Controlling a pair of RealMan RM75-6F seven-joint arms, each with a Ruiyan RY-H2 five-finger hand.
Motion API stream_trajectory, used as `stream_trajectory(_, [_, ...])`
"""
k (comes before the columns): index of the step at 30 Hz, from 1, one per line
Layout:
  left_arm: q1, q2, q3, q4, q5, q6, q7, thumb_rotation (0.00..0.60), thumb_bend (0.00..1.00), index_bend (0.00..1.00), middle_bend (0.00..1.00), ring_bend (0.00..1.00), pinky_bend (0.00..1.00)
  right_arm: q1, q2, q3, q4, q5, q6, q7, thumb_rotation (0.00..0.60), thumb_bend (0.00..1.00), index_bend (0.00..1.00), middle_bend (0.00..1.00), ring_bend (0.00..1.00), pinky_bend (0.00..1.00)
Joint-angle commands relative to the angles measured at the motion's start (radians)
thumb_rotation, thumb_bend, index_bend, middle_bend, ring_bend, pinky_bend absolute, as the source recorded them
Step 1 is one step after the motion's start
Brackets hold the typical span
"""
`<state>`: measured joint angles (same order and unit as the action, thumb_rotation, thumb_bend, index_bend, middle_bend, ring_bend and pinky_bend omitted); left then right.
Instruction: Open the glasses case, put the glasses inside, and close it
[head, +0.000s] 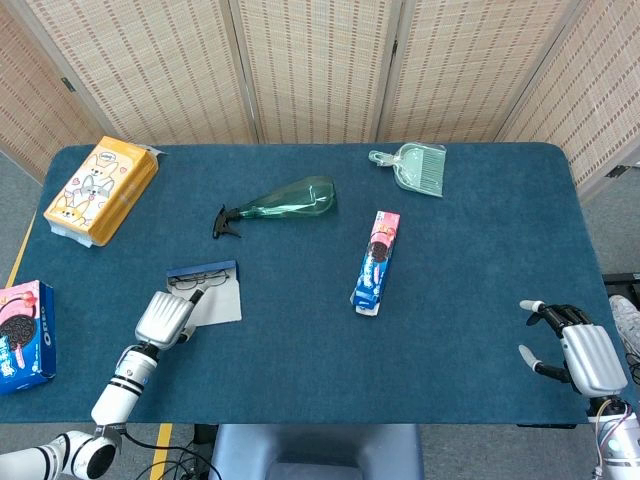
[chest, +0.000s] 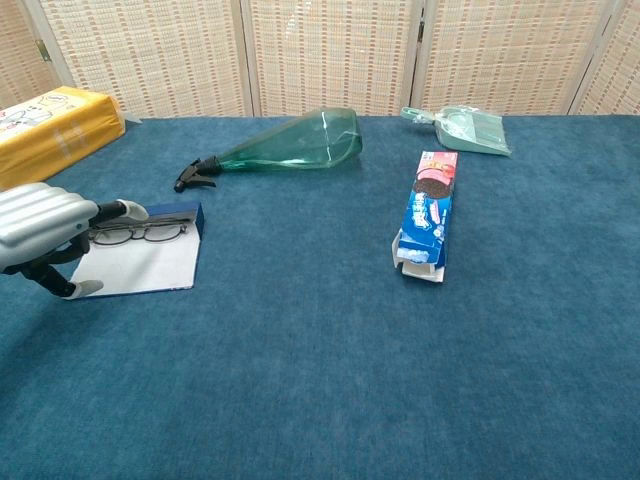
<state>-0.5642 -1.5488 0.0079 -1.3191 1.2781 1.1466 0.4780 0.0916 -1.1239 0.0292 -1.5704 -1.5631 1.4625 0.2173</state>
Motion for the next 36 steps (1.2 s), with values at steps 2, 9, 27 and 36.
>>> stream_trajectory(2, [0.010,-0.013,0.004,0.009,0.008,-0.008,0.005,0.600,0.29,0.16,0.98,0.97,1.00,0.000,0.000,0.000,-0.001,0.000,0.000,-0.001,0.600,0.29,0.25,0.43,0.33,0.24])
stream_trajectory(9, [0.020,-0.029,-0.004,0.034,0.017,-0.011,0.005,0.600,0.28,0.15,0.98,0.97,1.00,0.003,0.002,0.001,-0.003,-0.001,-0.001,-0.003,0.600,0.29,0.25,0.43,0.33,0.24])
stream_trajectory(27, [0.018,-0.060,-0.037,0.081,0.006,-0.052,0.015,0.600,0.28,0.15,0.98,0.97,1.00,-0.001,0.003,-0.001,-0.004,0.001,0.003,-0.005,0.600,0.29,0.25,0.43,0.33,0.24])
stream_trajectory(36, [0.012,-0.076,-0.053,0.106,-0.007,-0.075,0.025,0.600,0.28,0.15,0.98,0.97,1.00,-0.005,0.003,-0.003,0.001,0.001,0.008,0.001,0.600,0.29,0.25,0.43,0.33,0.24])
